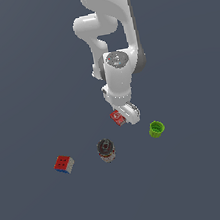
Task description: Pick up a designated object from a clutter of objects.
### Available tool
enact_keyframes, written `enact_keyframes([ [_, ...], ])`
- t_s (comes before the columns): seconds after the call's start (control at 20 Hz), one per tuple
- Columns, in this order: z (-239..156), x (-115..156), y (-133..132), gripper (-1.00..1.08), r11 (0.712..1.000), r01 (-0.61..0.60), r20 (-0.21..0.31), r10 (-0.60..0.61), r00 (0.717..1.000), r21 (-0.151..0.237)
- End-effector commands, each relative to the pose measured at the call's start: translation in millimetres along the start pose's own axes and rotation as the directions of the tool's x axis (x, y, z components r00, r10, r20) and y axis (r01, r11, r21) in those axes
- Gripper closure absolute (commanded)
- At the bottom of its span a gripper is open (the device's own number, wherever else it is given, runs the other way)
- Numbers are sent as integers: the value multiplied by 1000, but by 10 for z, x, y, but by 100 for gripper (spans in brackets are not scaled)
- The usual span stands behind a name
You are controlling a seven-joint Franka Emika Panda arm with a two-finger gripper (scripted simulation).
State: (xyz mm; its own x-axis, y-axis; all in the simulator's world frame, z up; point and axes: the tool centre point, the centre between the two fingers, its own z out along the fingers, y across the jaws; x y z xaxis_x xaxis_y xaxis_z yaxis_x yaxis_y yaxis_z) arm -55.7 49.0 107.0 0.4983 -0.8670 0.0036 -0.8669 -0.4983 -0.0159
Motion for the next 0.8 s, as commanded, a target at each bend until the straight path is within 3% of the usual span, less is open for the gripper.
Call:
enact_keyframes([
  [0.0,-208,217,32,108,1000,0,2,0,1000,0],
  [0.75,-1473,1577,186,108,1000,0,4,0,1000,-6],
])
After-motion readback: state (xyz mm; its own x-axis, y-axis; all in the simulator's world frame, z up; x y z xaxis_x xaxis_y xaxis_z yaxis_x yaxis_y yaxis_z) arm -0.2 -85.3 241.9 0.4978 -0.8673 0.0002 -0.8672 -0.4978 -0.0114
